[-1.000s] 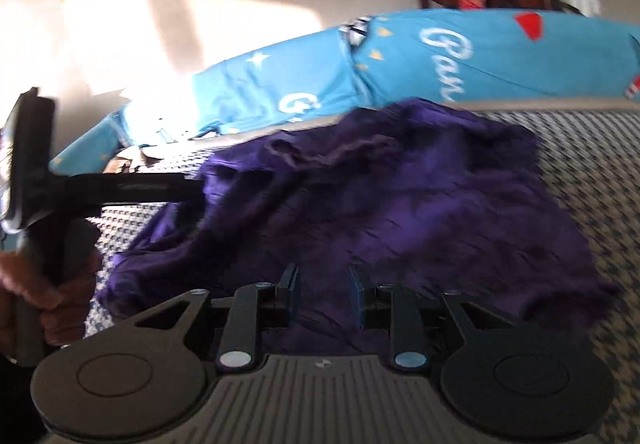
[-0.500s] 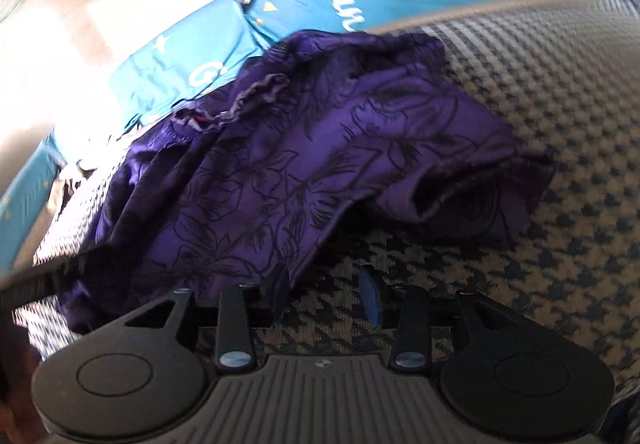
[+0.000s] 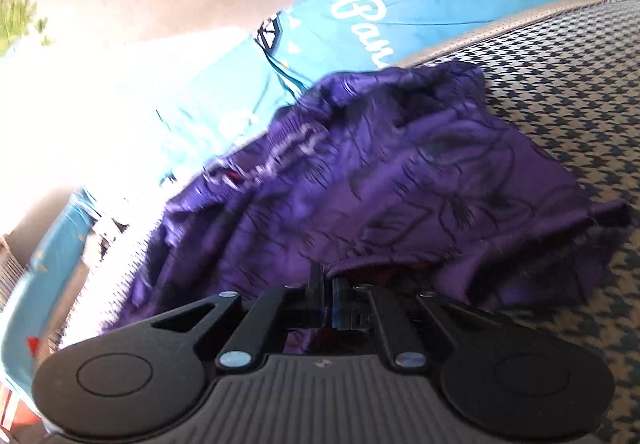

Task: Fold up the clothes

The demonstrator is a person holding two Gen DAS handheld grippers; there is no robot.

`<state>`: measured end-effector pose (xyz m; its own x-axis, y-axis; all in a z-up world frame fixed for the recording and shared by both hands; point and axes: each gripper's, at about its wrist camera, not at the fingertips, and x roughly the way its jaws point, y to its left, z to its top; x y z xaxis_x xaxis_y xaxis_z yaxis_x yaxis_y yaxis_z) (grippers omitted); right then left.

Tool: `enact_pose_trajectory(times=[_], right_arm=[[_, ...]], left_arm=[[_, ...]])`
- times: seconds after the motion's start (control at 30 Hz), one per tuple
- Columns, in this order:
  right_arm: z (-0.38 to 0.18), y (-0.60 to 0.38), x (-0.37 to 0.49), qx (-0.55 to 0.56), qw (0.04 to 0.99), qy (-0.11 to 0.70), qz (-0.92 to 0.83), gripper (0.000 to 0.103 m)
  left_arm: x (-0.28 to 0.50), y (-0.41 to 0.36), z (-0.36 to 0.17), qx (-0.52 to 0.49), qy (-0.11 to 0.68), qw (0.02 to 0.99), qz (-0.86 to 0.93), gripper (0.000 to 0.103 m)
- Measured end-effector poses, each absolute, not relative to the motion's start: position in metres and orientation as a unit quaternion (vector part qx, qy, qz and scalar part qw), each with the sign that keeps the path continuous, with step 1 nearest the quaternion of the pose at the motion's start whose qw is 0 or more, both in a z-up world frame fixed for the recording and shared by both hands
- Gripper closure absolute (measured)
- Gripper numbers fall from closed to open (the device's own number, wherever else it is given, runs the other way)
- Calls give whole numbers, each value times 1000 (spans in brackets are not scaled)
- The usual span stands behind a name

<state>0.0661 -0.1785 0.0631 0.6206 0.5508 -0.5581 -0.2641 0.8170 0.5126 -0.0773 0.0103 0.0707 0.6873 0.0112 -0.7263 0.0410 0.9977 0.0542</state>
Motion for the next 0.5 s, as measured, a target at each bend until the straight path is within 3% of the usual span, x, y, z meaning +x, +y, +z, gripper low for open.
enact_pose_trajectory(times=[0.5], right_arm=[[87, -168, 116, 208, 868, 350, 286, 96]], left_arm=[[-30, 24, 65, 53, 404, 911, 65, 0]])
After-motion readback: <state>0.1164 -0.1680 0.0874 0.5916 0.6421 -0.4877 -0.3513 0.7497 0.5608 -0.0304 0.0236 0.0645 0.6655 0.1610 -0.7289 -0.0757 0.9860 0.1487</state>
